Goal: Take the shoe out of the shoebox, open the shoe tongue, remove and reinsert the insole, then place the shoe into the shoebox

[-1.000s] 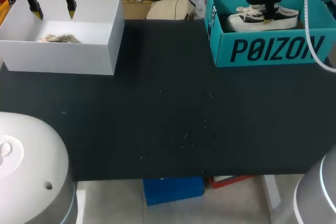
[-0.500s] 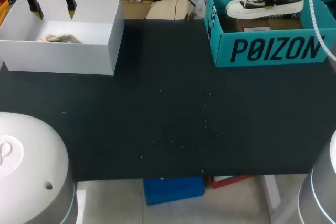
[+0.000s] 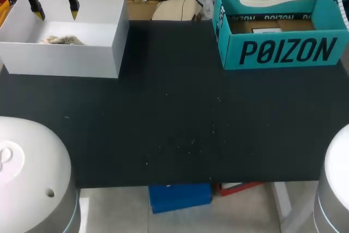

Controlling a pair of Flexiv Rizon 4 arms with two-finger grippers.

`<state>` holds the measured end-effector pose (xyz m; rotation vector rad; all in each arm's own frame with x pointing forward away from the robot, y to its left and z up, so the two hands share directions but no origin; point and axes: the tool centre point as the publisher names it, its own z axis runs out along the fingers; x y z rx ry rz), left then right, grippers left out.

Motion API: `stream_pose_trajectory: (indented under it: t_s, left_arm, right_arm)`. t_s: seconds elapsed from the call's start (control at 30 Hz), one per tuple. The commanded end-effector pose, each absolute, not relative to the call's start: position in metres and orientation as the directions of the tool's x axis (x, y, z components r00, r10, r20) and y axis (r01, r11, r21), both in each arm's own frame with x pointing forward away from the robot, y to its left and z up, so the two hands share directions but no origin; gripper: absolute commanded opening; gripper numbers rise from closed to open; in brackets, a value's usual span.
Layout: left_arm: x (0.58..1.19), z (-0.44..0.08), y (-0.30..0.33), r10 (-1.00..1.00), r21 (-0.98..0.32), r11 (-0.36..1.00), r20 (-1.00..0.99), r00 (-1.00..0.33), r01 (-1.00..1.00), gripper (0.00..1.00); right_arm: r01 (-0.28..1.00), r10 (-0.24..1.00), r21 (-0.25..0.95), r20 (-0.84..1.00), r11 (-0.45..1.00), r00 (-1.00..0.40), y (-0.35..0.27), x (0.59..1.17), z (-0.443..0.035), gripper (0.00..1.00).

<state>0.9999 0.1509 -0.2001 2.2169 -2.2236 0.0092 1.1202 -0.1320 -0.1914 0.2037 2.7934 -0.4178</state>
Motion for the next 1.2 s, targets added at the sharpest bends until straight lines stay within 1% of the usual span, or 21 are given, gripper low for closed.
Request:
stream_pose_trajectory:
  t_s: [0.03,0.27,0.5,0.83,1.2]
  left_arm:
    - [1.000,-0.200,0.151,-1.000,-0.001,0.002,0.003,-0.002,-1.000,1.00]
    - [1.000,-0.200,0.151,-1.000,-0.001,0.002,0.003,-0.002,-1.000,1.00]
    - [1.000,-0.200,0.151,-1.000,-0.001,0.002,0.003,-0.002,-1.000,1.00]
    - [1.000,-0.200,0.151,-1.000,-0.001,0.002,0.003,-0.002,-1.000,1.00]
    - [1.000,-0.200,0.151,-1.000,-0.001,0.002,0.003,-0.002,-1.000,1.00]
  right_arm:
    - [0.198,0.083,-0.266,-0.388,0.944,-0.918,-0.094,1.076,-0.121,0.00]
    - [0.217,0.103,-0.246,-0.407,0.945,-0.908,-0.040,1.028,-0.098,0.00]
    - [0.224,0.113,-0.228,-0.417,0.948,-0.902,0.025,0.980,-0.104,0.00]
    - [0.236,0.157,-0.157,-0.399,0.959,-0.903,0.108,0.905,-0.158,0.00]
    - [0.255,0.198,-0.115,-0.363,0.960,-0.910,0.171,0.853,-0.240,0.00]
